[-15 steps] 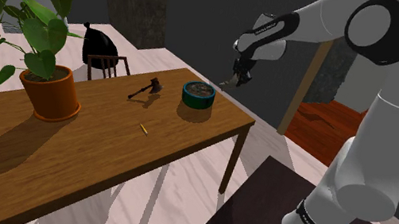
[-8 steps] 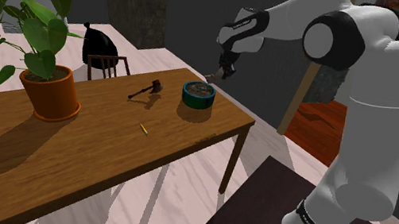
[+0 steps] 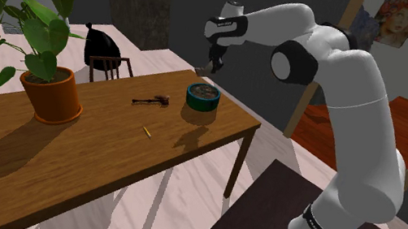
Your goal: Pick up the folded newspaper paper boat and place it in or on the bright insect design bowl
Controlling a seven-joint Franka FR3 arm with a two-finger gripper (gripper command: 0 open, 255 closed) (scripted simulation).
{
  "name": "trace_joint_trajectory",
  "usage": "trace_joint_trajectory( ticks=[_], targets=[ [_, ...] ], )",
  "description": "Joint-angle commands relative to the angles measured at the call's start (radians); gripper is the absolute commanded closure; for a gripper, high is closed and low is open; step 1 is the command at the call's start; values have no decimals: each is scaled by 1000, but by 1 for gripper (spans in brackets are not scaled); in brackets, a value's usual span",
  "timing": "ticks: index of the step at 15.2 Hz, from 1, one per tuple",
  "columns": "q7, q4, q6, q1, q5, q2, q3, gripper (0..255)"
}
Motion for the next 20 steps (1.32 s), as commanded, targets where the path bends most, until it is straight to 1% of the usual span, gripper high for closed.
trace_joint_trajectory(
  ticks=[1, 14, 20],
  targets=[
    [3, 23, 4, -7, 7, 27, 7, 255],
    [-20, -52, 135, -10, 39, 87, 32, 255],
    [-20, -52, 135, -10, 39, 87, 32, 255]
  ],
)
